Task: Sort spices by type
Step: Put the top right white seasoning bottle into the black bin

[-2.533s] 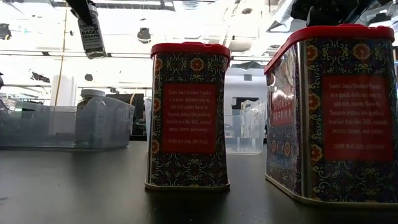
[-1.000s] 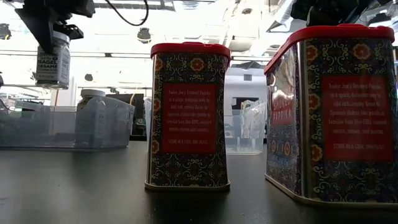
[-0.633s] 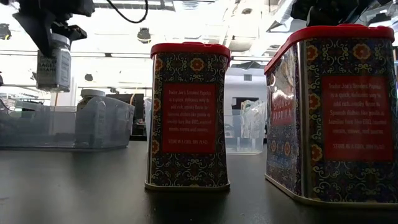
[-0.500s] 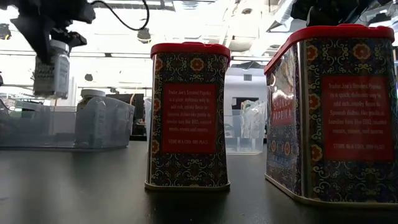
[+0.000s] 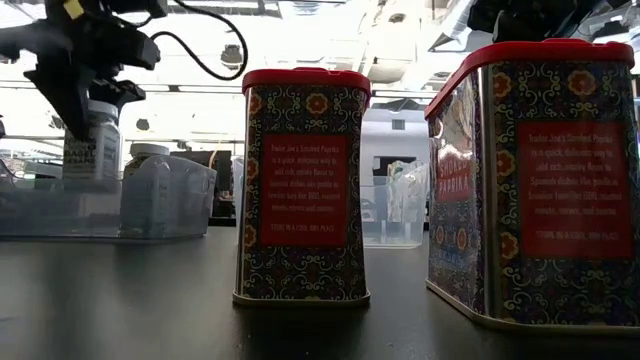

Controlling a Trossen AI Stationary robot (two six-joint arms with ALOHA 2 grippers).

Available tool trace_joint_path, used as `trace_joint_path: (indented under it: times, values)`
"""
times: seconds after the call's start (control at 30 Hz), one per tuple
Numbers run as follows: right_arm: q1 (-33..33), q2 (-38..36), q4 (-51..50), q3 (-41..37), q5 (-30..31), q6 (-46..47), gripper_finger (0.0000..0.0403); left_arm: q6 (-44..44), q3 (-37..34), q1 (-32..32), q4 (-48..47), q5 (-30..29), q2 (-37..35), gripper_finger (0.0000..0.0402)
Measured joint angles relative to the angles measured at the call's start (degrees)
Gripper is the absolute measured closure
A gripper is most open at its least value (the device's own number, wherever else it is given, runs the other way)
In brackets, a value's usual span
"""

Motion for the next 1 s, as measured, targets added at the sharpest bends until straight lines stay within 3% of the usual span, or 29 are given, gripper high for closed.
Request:
trace_joint_path:
  times: [0.47, 1.0]
  values:
    - [0.0, 0.0, 0.02, 0.0, 0.0, 0.0, 0.0085, 5.84, -5.67, 4.62, 6.92, 0.4, -0.02, 0.0195]
    - [0.0, 0.0, 0.0, 0.0, 0.0, -0.02, 0.0085, 12.63, -6.0, 9.29, 7.28, 1.99, 0.0, 0.0195]
